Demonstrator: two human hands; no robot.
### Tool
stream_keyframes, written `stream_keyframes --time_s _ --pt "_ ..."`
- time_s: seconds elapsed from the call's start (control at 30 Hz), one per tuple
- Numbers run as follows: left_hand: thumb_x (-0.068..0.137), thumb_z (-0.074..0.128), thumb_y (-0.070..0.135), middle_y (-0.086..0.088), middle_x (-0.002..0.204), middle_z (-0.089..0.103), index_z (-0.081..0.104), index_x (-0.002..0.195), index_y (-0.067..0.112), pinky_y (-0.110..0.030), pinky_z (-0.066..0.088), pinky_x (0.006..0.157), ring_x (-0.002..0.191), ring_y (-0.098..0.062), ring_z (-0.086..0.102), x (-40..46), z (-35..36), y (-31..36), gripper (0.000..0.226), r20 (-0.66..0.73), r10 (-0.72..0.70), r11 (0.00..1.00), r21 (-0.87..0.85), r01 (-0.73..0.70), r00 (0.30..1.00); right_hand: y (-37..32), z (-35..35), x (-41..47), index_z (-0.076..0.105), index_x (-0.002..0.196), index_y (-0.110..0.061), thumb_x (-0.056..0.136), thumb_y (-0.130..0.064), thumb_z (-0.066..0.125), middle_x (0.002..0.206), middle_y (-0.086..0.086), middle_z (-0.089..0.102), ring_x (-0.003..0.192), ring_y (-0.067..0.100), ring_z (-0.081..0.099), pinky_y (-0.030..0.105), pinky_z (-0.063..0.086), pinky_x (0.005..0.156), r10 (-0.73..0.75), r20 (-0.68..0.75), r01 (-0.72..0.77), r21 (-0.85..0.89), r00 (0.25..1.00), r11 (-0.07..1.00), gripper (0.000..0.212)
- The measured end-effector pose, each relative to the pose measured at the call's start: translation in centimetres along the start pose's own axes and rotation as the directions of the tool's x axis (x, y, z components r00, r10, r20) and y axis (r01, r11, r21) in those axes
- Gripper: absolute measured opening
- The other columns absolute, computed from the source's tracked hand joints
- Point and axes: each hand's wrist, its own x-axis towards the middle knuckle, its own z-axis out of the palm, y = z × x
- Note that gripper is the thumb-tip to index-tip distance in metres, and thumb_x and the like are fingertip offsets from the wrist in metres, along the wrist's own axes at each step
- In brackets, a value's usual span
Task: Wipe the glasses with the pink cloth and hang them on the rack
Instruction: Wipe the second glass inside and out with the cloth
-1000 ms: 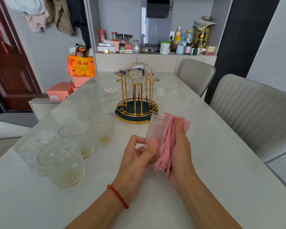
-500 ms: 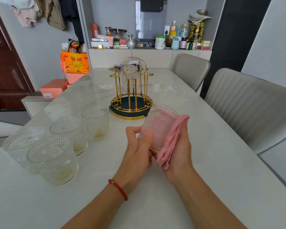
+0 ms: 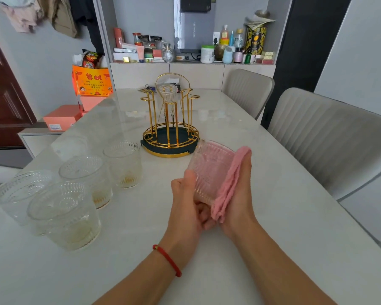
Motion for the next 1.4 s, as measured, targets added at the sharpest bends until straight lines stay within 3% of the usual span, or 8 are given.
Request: stream_keyframes --time_s 0.27,0.43,0.53,0.73,0.93,1.17,1.27,1.4 --pt "0.096 0.041 0.072 -0.008 0.073 0.037 0.067 0.107 0.012 -0.027 0.028 0.05 0.057 -0.016 0.03 -1.3 -1.0 1.0 0.067 0.352 -0.173 0.95 -0.186 0.25 0.92 -1.5 -1.9 0.9 0.075 0.117 -0.015 0.05 -0.085 0.076 0.121 0.024 0.07 0.121 0.052 0.057 0.073 0.033 0.109 0.038 0.332 0.034 -0.208 0.942 0.978 0.097" --pt "0.076 0.052 0.084 -0.01 0.062 0.043 0.066 0.113 0.001 -0.024 0.034 0.041 0.046 -0.019 0.038 -0.6 0.9 0.0 0.092 0.133 -0.094 0.98 -0.164 0.115 0.987 -0.6 -0.5 0.9 0.07 0.119 -0.007 0.062 -0.073 0.078 0.11 0.022 0.073 0.101 0.042 0.07 0.054 0.059 0.088 -0.152 0.078 0.165 -0.196 0.985 0.967 0.087" --pt "0.071 0.044 0.086 -0.005 0.053 0.041 0.056 0.087 0.006 -0.022 0.029 0.042 0.043 -0.017 0.035 -0.4 0.9 0.0 0.083 0.056 -0.027 0.997 0.079 0.023 0.998 -0.2 -0.4 0.7 0.069 0.115 -0.008 0.072 -0.063 0.073 0.108 0.021 0.073 0.101 0.04 0.071 0.054 0.059 0.088 -0.267 0.011 0.262 -0.229 0.964 0.937 0.071" --pt "0.091 0.017 0.08 -0.003 0.048 0.035 0.044 0.063 0.008 -0.018 0.02 0.042 0.041 -0.013 0.028 -1.1 0.3 -0.1 0.082 0.035 -0.038 0.962 0.272 0.027 0.999 -0.3 -0.3 0.4 0.068 0.104 -0.004 0.065 -0.072 0.078 0.094 0.018 0.063 0.09 0.035 0.061 0.057 0.051 0.09 -0.211 0.101 0.228 -0.207 0.972 0.951 0.079" --pt "0.088 0.017 0.082 -0.004 0.055 0.031 0.045 0.069 0.008 -0.02 0.016 0.044 0.044 -0.013 0.026 -1.6 -0.1 0.1 0.081 0.103 -0.045 0.95 0.313 0.01 0.994 -0.2 -0.4 0.0 0.066 0.129 -0.013 0.074 -0.079 0.062 0.122 0.017 0.072 0.114 0.035 0.068 0.056 0.05 0.103 -0.074 0.093 0.081 -0.078 0.993 0.994 0.087" --pt "0.073 0.022 0.096 -0.004 0.065 0.025 0.038 0.077 0.015 -0.016 0.018 0.037 0.04 -0.014 0.028 -1.2 -0.9 0.6 0.082 0.189 -0.223 0.958 0.222 0.18 0.956 -0.7 -1.7 0.0 0.062 0.091 -0.018 0.101 -0.062 0.03 0.057 -0.002 0.072 0.045 0.008 0.067 0.024 0.058 0.057 0.045 0.003 -0.044 -0.072 0.999 0.996 0.055" --pt "0.082 0.018 0.092 0.0 0.065 0.028 0.037 0.079 0.015 -0.014 0.019 0.035 0.036 -0.013 0.029 -1.3 -1.1 1.2 0.08 0.252 -0.322 0.945 0.149 0.292 0.913 -1.0 -1.5 0.1 0.068 0.111 -0.025 0.088 -0.075 0.044 0.094 -0.004 0.078 0.08 0.007 0.076 0.028 0.062 0.073 0.021 0.088 -0.013 -0.093 0.996 0.996 0.06" --pt "0.085 0.013 0.091 -0.001 0.066 0.029 0.049 0.08 0.013 -0.015 0.018 0.037 0.036 -0.013 0.029 -1.4 -1.5 1.8 0.086 0.31 -0.371 0.929 0.118 0.351 0.875 -0.9 -0.1 -0.1 0.064 0.133 -0.011 0.044 -0.09 0.072 0.13 0.019 0.067 0.121 0.038 0.064 0.059 0.045 0.108 -0.061 0.144 0.081 -0.132 0.988 0.988 0.119"
